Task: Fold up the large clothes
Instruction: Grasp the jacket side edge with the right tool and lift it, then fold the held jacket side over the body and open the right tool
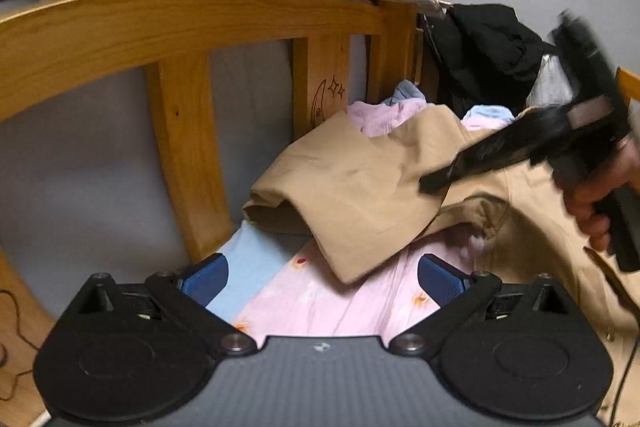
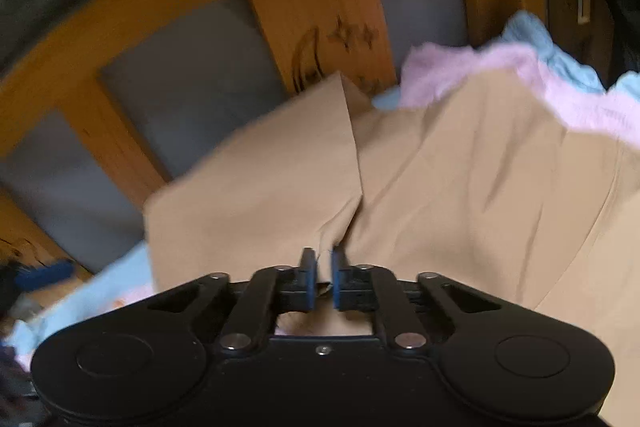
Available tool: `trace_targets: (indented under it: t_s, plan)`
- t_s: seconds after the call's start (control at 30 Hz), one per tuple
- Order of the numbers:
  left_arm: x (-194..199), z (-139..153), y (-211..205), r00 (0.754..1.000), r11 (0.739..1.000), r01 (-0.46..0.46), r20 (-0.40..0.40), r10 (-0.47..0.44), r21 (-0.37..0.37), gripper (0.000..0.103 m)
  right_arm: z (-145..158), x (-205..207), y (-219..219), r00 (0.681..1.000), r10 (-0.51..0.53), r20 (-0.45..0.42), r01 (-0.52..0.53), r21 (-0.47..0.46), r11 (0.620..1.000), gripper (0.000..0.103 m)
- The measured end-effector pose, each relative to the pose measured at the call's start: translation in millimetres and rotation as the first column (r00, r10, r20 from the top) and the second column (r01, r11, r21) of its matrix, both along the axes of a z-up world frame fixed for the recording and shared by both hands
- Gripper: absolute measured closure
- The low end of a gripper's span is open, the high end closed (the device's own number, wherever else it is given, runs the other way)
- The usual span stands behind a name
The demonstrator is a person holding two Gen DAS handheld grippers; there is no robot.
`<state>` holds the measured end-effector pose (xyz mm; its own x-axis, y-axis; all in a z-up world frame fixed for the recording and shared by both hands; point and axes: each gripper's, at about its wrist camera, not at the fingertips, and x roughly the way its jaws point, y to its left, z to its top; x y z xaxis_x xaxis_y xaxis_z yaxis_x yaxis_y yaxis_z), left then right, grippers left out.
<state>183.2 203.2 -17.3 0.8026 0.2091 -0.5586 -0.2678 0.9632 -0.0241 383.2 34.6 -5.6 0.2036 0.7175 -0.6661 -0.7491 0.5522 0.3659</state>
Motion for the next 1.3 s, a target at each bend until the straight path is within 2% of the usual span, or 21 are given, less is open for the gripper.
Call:
trace_targets:
  t_s: [0.1,0.23,0.37,0.5,0.63,0.7,0.83,0.87,1.0,1.07,1.17,1.23,1.3]
  plan:
    - [2,1,-5,1.000,1.000,0.004,0.008,-0.004,0.003,0.001,35,5,-20,1.000,0.004,0.014,-0.005,0.083,0.997,0.100]
    - [9,0,-19,1.000,0.999,0.013,0.000,-0.013,0.043,0.000,95,13,-51,1.000,0.010,0.024,-0.015,0.182,0.983,0.100]
    - [29,-3,-35,1.000,0.997,0.001,-0.011,0.000,0.081,0.000,146,25,-86,1.000,-0.028,0.003,0.026,0.260,0.965,0.100]
    - [59,-9,-55,0.999,0.986,-0.008,-0.038,0.014,0.164,0.001,180,39,-119,0.997,-0.080,-0.016,0.081,0.313,0.946,0.100]
    - [74,-6,-70,1.000,0.990,0.010,0.005,-0.011,0.142,0.011,197,45,-155,0.993,-0.119,-0.017,0.119,0.300,0.947,0.100]
    - [77,-3,-80,0.999,0.986,0.028,0.022,-0.032,0.167,0.015,202,46,-178,0.990,-0.143,-0.021,0.143,0.282,0.949,0.100]
    - [74,0,-107,0.990,0.956,0.107,0.061,-0.129,0.275,0.028,194,48,-221,0.980,-0.195,-0.047,0.201,0.251,0.947,0.100]
    - [76,0,-112,0.987,0.949,0.131,0.057,-0.153,0.286,0.028,192,45,-235,0.976,-0.211,-0.049,0.216,0.238,0.947,0.100]
    - [76,-4,-128,0.957,0.919,0.274,0.011,-0.289,0.284,0.028,174,40,-277,0.958,-0.280,-0.066,0.287,0.164,0.944,0.100]
    - [71,-4,-135,0.936,0.897,0.341,-0.014,-0.352,0.283,0.026,153,39,-297,0.939,-0.328,-0.100,0.339,0.113,0.934,0.100]
    - [59,2,-134,0.904,0.876,0.418,-0.015,-0.427,0.241,0.019,119,37,-323,0.907,-0.391,-0.159,0.404,0.055,0.913,0.100]
    - [47,9,-131,0.887,0.872,0.453,-0.001,-0.461,0.188,0.017,94,33,-340,0.879,-0.431,-0.205,0.444,0.017,0.896,0.100]
    - [40,18,-122,0.882,0.876,0.465,0.019,-0.471,0.130,0.015,72,29,-361,0.845,-0.475,-0.247,0.487,-0.015,0.874,0.100]
